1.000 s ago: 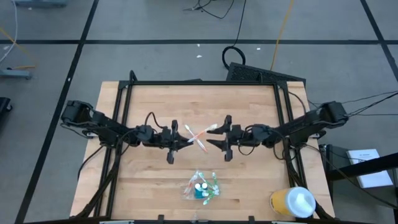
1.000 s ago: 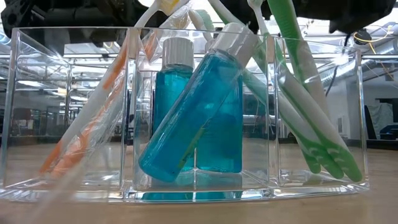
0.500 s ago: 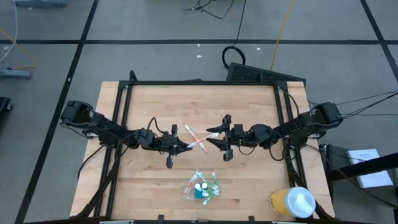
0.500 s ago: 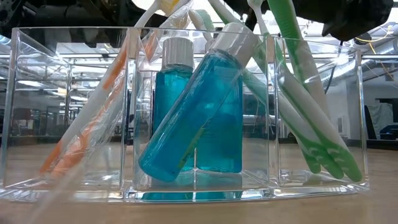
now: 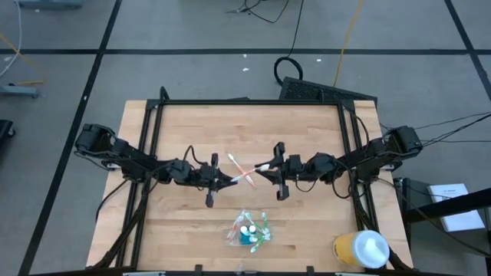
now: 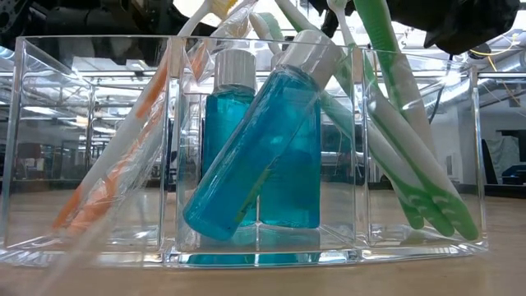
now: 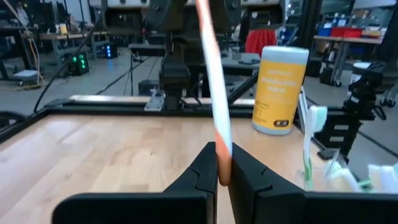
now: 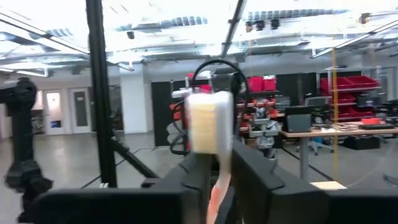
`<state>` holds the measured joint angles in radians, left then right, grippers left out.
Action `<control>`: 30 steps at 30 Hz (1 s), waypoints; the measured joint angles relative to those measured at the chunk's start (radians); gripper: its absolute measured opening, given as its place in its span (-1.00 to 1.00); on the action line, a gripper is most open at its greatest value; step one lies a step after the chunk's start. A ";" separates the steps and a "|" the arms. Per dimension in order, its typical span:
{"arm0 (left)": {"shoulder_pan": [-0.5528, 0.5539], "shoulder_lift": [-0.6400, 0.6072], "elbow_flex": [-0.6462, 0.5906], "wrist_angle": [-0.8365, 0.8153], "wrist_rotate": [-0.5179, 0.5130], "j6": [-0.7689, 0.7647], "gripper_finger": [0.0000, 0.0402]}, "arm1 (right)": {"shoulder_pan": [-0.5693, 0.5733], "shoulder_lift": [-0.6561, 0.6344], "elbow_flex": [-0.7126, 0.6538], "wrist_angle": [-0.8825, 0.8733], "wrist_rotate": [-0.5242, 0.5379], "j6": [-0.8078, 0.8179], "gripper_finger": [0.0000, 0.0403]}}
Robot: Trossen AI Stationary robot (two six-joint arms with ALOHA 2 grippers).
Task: Pick & Place toothbrushing station
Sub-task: Put the orange toothbrush into the transparent organizer
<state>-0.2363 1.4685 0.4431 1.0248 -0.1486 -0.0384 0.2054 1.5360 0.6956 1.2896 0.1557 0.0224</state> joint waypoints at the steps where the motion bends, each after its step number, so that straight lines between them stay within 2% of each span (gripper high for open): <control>1: 0.000 0.000 0.000 -0.012 -0.004 -0.006 -0.93 | 0.000 0.000 0.000 0.000 -0.015 0.004 -0.79; 4: -0.003 -0.002 0.002 -0.042 -0.010 -0.028 -0.93 | 0.000 0.001 -0.001 -0.001 -0.042 0.001 -0.94; 10: -0.001 -0.002 0.002 -0.065 -0.022 -0.084 -0.83 | 0.004 -0.004 -0.001 -0.026 -0.044 -0.008 -0.94; 13: -0.001 -0.002 0.002 -0.081 -0.025 -0.123 -0.79 | 0.003 -0.054 -0.001 -0.115 -0.049 0.019 -0.96; 19: 0.005 -0.001 0.000 -0.144 -0.059 -0.214 -0.67 | 0.010 -0.194 0.000 -0.405 -0.062 0.097 -0.96; 21: 0.008 -0.001 0.000 -0.169 -0.061 -0.240 -0.58 | 0.017 -0.227 0.000 -0.477 -0.040 0.102 -0.96; 25: 0.025 0.000 0.017 -0.165 -0.054 -0.284 -0.31 | 0.030 -0.252 0.000 -0.594 0.072 0.090 -0.96; 30: 0.077 0.000 0.117 -0.224 0.072 -0.284 0.04 | 0.015 -0.246 0.000 -0.604 0.077 0.090 -0.96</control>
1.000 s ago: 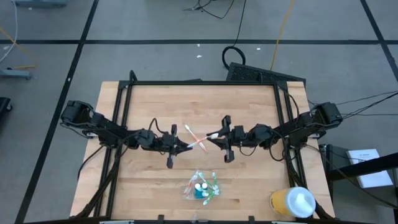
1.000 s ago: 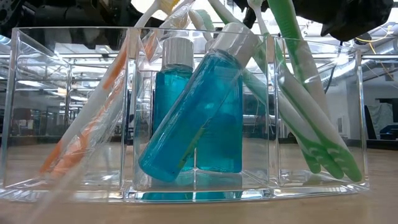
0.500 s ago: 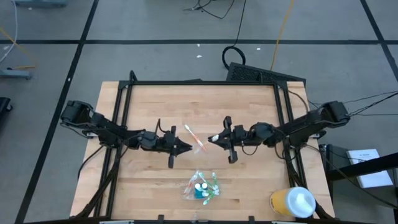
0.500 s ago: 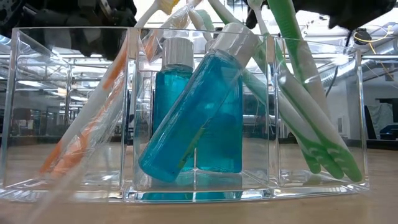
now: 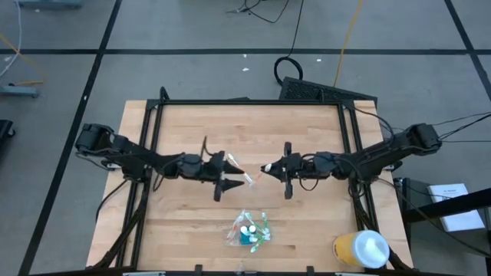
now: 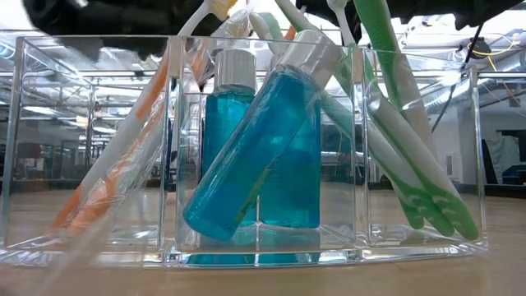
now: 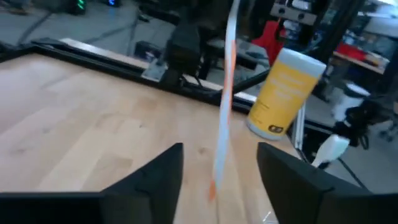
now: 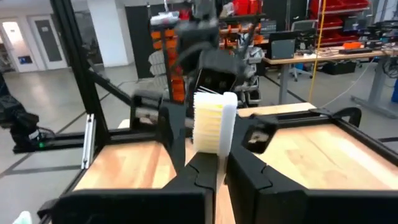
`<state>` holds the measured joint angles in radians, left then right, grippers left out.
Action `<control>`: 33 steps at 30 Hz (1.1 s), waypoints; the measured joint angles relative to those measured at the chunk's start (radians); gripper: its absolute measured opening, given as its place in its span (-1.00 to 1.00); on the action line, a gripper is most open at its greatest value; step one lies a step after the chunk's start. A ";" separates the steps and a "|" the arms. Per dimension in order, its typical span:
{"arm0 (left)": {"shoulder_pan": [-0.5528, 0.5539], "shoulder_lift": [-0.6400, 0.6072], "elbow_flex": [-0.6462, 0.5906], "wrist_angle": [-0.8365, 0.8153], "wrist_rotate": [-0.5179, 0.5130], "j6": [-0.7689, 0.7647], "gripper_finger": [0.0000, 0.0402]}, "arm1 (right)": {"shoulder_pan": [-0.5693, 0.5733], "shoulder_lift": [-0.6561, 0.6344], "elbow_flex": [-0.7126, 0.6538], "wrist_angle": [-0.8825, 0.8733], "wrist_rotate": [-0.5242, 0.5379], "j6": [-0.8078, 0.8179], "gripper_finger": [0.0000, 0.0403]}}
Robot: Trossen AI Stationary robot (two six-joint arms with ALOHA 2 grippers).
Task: Pick & Place toothbrushing station
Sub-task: Put the orange toothbrush into the transparent organizer
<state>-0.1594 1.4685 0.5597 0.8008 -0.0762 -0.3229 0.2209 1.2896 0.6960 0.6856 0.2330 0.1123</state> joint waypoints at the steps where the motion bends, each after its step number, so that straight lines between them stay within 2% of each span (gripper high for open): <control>1: 0.012 0.000 0.031 -0.043 0.031 0.001 0.10 | -0.004 0.002 0.000 -0.002 0.000 0.000 -0.96; 5: 0.046 0.000 0.158 -0.253 0.073 0.040 0.23 | -0.010 0.003 0.000 -0.007 -0.002 0.007 -0.96; 8: 0.062 0.000 0.207 -0.317 0.074 0.076 0.27 | -0.010 0.015 0.000 -0.011 -0.002 0.007 -0.96; 11: 0.070 0.000 0.231 -0.302 0.079 0.078 0.28 | -0.010 0.014 0.000 -0.009 -0.002 0.007 -0.96; 15: 0.080 0.000 0.236 -0.269 0.148 0.053 0.28 | -0.010 0.014 0.000 -0.012 -0.002 0.018 -0.96; 18: 0.081 0.010 0.236 -0.229 0.162 0.047 0.28 | -0.010 0.014 0.000 -0.009 -0.002 0.017 -0.96; 23: 0.082 0.095 0.259 -0.143 0.162 0.033 0.28 | -0.011 0.014 0.000 -0.009 -0.002 0.018 -0.96; 29: 0.083 0.201 0.358 -0.147 0.149 0.089 0.28 | -0.011 0.014 0.000 -0.021 -0.002 0.026 -0.96; 33: 0.083 0.227 0.399 -0.165 0.163 0.115 0.28 | -0.010 0.014 0.000 -0.025 -0.003 0.026 -0.96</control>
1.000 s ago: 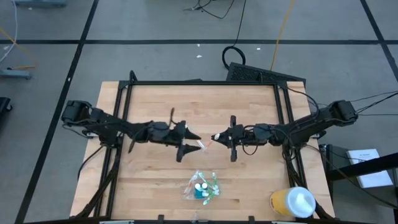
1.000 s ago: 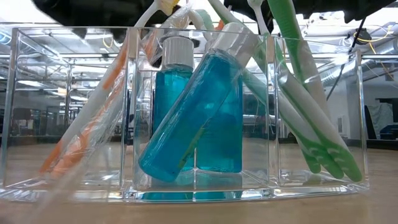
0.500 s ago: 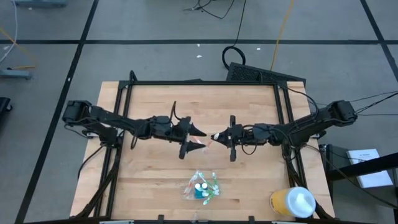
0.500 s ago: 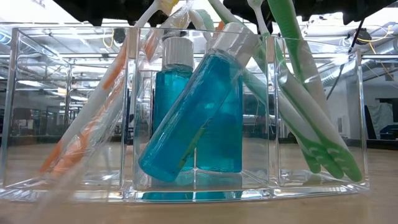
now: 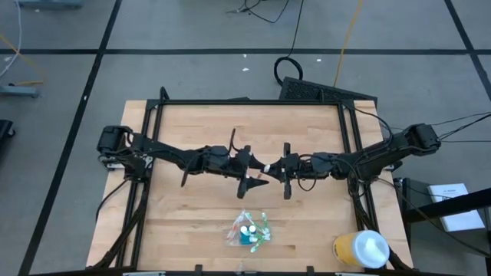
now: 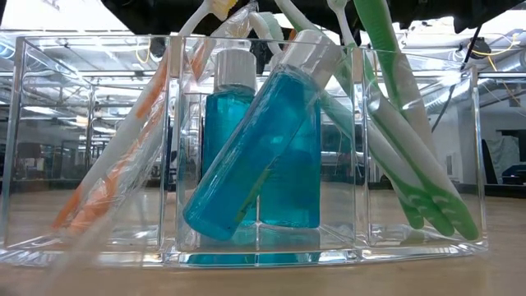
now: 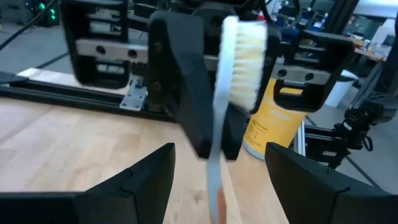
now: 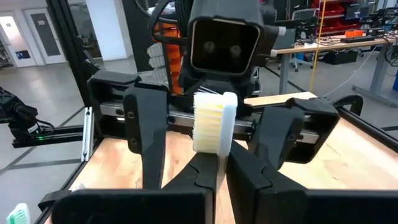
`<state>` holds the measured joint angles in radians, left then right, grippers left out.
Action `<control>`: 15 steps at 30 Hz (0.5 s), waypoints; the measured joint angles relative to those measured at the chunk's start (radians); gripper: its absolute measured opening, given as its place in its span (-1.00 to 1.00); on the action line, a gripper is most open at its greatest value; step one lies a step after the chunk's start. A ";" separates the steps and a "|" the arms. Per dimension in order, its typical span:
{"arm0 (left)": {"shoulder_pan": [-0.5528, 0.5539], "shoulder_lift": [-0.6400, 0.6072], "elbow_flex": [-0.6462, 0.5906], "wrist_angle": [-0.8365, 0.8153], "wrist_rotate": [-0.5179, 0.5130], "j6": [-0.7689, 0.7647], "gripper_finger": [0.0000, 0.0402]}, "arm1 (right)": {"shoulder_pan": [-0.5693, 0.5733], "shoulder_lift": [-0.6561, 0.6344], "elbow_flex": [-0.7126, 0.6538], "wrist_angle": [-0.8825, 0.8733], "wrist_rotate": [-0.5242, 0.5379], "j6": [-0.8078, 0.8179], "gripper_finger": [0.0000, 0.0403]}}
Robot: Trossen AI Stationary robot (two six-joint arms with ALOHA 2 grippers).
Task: Pick & Place toothbrushing station
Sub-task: Put the orange toothbrush into the transparent organizer
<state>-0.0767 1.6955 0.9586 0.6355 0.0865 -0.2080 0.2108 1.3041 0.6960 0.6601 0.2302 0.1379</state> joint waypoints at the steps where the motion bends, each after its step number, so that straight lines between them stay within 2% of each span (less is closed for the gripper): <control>1: 0.000 0.000 0.005 -0.007 0.000 0.008 0.28 | 0.000 0.000 0.000 0.000 -0.005 0.000 -0.96; 4: 0.006 -0.002 0.007 -0.022 0.002 0.020 0.28 | 0.000 0.000 0.000 0.001 -0.049 0.000 -0.96; 10: 0.031 -0.005 0.007 -0.036 0.002 0.011 0.28 | 0.000 0.000 0.000 -0.008 -0.051 -0.009 -0.96; 15: 0.047 -0.005 0.007 -0.036 0.052 -0.008 0.09 | 0.000 0.000 0.000 -0.010 -0.050 -0.003 -0.96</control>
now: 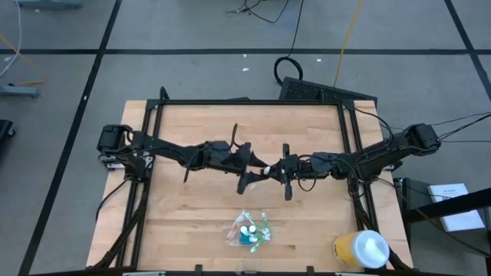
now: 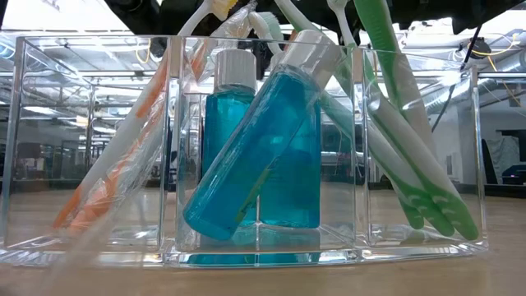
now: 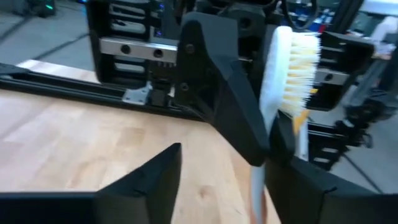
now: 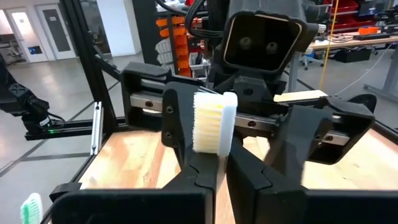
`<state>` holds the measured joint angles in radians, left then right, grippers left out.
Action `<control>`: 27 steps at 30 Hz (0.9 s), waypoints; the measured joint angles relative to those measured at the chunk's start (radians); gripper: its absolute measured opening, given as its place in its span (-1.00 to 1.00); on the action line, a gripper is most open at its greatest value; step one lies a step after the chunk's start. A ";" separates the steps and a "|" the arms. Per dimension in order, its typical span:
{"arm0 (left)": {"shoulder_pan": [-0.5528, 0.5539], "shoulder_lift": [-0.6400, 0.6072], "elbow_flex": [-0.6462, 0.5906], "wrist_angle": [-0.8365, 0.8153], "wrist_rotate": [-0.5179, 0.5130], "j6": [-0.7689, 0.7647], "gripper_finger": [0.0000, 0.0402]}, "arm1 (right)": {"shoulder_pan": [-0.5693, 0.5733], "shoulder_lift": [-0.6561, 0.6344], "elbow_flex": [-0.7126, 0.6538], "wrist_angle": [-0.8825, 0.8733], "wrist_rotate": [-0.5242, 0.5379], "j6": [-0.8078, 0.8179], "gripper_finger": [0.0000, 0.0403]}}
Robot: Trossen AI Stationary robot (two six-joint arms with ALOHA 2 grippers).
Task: Pick & Place toothbrushing station
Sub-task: Put the orange toothbrush into the transparent organizer
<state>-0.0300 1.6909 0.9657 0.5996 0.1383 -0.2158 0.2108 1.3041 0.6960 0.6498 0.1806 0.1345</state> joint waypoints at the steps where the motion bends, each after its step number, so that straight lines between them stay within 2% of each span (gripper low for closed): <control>1: 0.002 0.000 0.000 0.000 0.020 -0.006 0.03 | 0.000 0.000 0.000 -0.002 0.000 0.001 -0.96; 6: 0.003 0.000 0.000 0.002 0.083 -0.018 -0.46 | -0.005 0.000 0.000 -0.005 0.001 -0.002 -0.94; 9: 0.003 -0.008 0.000 0.004 0.116 -0.014 -0.83 | -0.013 0.000 0.000 -0.003 -0.003 0.006 -0.83; 10: 0.004 -0.014 -0.001 0.004 0.121 -0.005 -0.90 | -0.013 -0.001 0.001 -0.004 -0.002 0.007 -0.78; 18: -0.013 -0.147 -0.007 -0.127 0.055 0.087 -0.92 | -0.013 -0.051 0.002 -0.023 0.003 -0.039 -0.34; 23: -0.093 -0.252 -0.079 -0.061 0.030 0.106 -0.92 | 0.005 -0.123 -0.002 -0.147 0.003 -0.023 -0.20; 27: -0.198 -0.308 -0.207 0.108 -0.049 0.110 -0.92 | 0.021 -0.136 -0.001 -0.160 0.049 -0.017 -0.18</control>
<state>-0.2279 1.3833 0.7590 0.7077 0.0898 -0.1062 0.2317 1.1680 0.6949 0.4893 0.2297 0.1174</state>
